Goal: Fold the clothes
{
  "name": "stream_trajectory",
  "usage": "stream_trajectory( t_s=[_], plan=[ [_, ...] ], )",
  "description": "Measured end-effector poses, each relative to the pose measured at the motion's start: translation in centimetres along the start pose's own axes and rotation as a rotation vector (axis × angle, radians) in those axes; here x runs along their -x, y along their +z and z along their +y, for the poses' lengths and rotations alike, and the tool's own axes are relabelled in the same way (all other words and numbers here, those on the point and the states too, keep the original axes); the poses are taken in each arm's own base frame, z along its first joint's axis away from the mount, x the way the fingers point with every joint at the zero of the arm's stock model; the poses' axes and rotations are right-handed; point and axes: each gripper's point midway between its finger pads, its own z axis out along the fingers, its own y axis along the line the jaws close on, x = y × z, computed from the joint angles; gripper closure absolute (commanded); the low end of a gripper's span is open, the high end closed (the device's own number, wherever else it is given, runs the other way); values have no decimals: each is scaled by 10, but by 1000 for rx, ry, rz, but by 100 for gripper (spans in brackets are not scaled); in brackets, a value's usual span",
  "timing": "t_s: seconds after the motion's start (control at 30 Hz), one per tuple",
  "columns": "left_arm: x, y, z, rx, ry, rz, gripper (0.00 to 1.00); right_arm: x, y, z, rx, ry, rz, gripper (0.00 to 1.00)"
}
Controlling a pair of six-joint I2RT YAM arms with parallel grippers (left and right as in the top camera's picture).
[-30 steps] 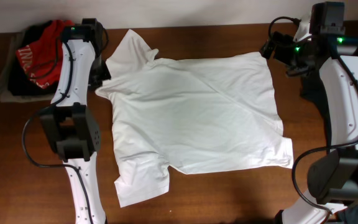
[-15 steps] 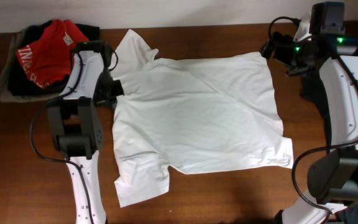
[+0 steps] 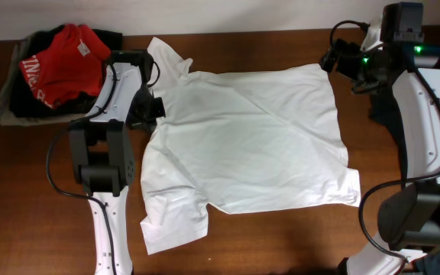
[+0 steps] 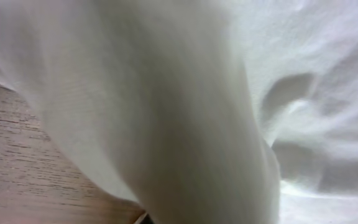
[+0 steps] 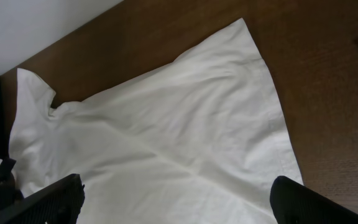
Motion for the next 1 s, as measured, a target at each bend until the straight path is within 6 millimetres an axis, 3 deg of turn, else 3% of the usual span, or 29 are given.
stream_trajectory(
  t_s=[0.33,0.5,0.63,0.87,1.0],
  plan=[
    [-1,-1,0,0,0,0,100,0,0,0,0,0,0,1],
    [-2,-19,-3,-14,8,-36,100,0,0,0,0,0,0,1],
    [-12,-38,-20,-25,46,-61,100,0,0,0,0,0,0,1],
    [-21,-34,-55,-33,125,-80,100,0,0,0,0,0,0,1],
    [-24,-30,-56,-28,130,-71,100,0,0,0,0,0,0,1]
  ],
)
